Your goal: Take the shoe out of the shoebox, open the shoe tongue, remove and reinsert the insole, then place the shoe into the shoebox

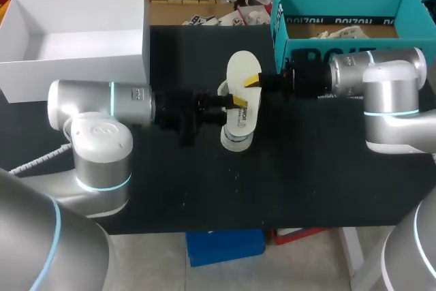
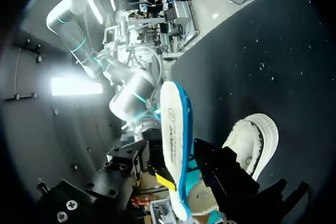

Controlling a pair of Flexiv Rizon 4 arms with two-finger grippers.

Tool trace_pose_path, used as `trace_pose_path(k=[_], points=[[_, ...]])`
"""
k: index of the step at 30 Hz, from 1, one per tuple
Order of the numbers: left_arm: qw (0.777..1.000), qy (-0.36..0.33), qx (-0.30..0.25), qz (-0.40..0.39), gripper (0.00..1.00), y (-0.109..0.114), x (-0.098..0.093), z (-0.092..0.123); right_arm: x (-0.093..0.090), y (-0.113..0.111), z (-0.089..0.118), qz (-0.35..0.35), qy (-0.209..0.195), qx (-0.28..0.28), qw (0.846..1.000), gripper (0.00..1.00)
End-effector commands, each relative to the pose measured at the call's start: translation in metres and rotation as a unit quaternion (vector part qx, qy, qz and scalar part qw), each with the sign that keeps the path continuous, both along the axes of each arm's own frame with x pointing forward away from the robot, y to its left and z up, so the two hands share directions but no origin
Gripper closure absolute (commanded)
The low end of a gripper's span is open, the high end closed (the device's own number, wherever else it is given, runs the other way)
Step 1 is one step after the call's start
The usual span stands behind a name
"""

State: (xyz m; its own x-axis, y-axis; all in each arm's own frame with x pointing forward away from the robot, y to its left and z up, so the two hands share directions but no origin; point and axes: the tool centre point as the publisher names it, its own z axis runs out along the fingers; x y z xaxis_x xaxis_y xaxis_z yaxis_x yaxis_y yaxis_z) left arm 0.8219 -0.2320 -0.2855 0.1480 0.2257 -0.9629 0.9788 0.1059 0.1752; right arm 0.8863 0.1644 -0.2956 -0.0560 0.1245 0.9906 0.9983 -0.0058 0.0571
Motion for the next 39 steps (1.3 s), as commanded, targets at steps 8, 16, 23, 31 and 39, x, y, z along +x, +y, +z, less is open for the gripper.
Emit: trace_pose_path(k=[8,16,23,31,39], points=[[0.972,0.040,0.214,0.086,0.00,0.024,-0.037,0.043,0.001,0.001,-0.001,0.000,0.000,0.000,1.000,1.00],[0.950,0.047,0.286,0.118,0.00,0.030,-0.052,0.069,0.001,0.001,-0.001,0.000,0.000,0.000,1.000,1.00],[0.924,0.055,0.355,0.128,0.00,0.032,-0.056,0.076,0.001,0.001,-0.001,0.000,0.000,0.000,1.000,1.00],[0.909,0.052,0.399,0.108,0.00,0.027,-0.053,0.076,0.001,0.001,-0.001,0.000,0.000,0.000,1.000,1.00],[0.909,0.052,0.399,0.108,0.00,0.027,-0.053,0.076,0.001,0.001,-0.001,0.000,0.000,0.000,1.000,1.00]])
